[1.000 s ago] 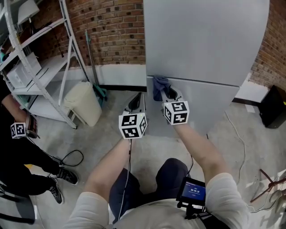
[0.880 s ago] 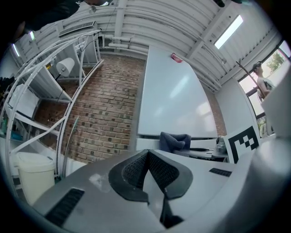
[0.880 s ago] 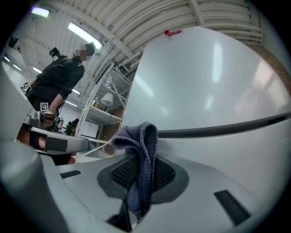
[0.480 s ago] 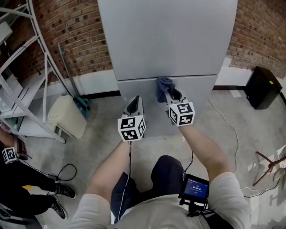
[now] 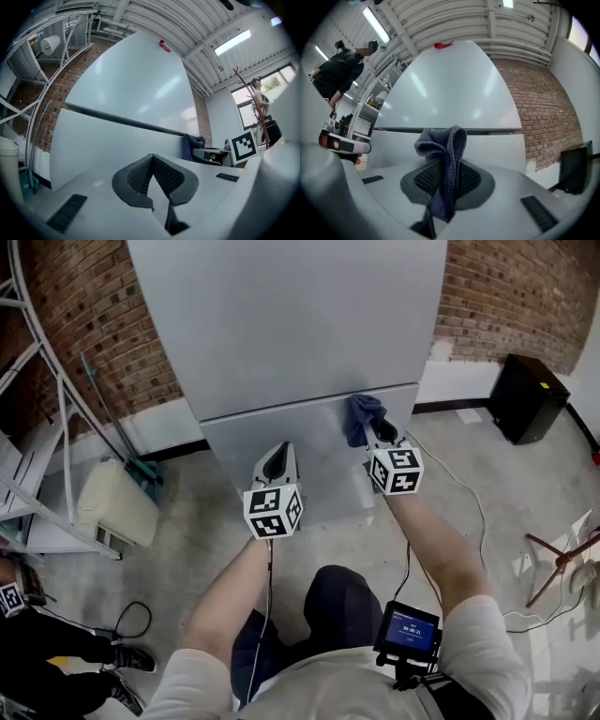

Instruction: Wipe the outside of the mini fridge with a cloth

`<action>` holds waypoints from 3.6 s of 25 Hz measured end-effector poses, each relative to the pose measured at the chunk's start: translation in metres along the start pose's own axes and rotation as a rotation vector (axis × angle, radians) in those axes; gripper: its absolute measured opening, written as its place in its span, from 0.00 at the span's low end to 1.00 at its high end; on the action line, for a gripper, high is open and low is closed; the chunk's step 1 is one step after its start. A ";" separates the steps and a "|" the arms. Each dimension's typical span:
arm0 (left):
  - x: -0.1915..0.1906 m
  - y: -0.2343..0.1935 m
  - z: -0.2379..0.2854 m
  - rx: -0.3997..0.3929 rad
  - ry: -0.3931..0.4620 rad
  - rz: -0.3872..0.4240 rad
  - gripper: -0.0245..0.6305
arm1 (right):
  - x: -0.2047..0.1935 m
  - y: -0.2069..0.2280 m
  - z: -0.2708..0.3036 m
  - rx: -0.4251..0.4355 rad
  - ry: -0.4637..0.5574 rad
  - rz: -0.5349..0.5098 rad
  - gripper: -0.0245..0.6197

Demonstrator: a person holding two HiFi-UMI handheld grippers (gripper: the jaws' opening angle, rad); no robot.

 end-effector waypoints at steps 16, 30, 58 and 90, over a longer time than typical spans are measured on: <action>-0.012 0.020 0.013 -0.011 -0.009 0.016 0.04 | -0.017 0.093 -0.015 -0.161 -0.003 0.059 0.13; -0.024 -0.037 -0.047 0.115 -0.013 -0.017 0.04 | -0.024 -0.059 -0.005 0.098 0.006 0.049 0.13; -0.059 -0.155 -0.149 0.316 -0.061 -0.024 0.04 | -0.047 -0.275 0.070 0.328 -0.049 0.027 0.13; -0.087 -0.017 -0.015 0.068 -0.120 -0.006 0.04 | -0.100 0.058 -0.014 -0.115 -0.082 0.087 0.13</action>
Point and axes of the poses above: the fingertips, and each gripper's own axes: z forward along the fingers, y to its right, x out of its top, the point moved 4 cm from there along -z, backward along the fingers, and after that the axes turned 7 degrees about -y, right-handed, at the moved point
